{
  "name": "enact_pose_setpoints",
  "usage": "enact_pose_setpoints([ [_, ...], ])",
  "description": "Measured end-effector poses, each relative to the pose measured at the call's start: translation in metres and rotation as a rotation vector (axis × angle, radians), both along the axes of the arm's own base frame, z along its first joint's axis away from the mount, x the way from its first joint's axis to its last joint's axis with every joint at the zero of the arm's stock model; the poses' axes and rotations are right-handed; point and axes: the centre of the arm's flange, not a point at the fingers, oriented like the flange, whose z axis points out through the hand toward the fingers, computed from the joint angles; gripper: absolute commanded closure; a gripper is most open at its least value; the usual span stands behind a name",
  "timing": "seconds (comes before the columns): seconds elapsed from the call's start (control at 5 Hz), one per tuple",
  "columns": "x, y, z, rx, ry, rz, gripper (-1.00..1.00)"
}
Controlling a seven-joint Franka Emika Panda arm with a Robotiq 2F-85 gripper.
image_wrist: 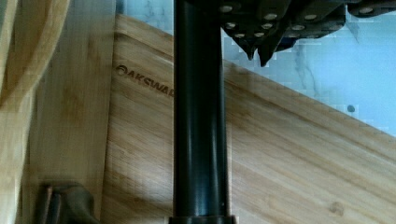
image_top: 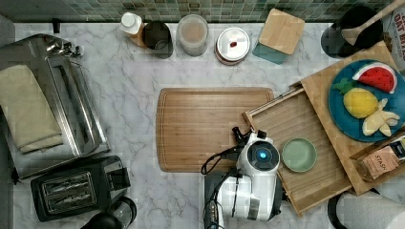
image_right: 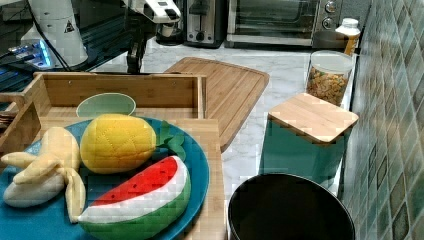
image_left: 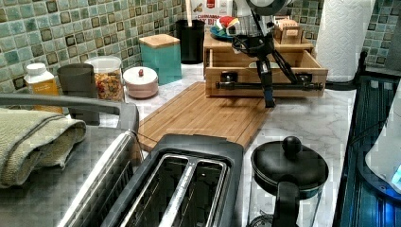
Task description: Close the drawer.
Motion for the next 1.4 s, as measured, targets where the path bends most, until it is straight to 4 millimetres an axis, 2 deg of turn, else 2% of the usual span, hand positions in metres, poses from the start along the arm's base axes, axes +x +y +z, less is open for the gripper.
enact_pose_setpoints([
  [0.2, 0.004, -0.013, 0.008, 0.037, 0.024, 0.101, 1.0],
  [0.6, 0.022, -0.06, 0.014, 0.065, -0.001, 0.203, 1.0],
  [1.0, 0.053, -0.126, 0.017, 0.068, 0.011, 0.185, 1.0],
  [1.2, 0.062, -0.162, 0.021, 0.132, -0.004, 0.153, 1.0],
  [1.4, 0.069, -0.187, 0.023, 0.172, 0.009, 0.243, 1.0],
])
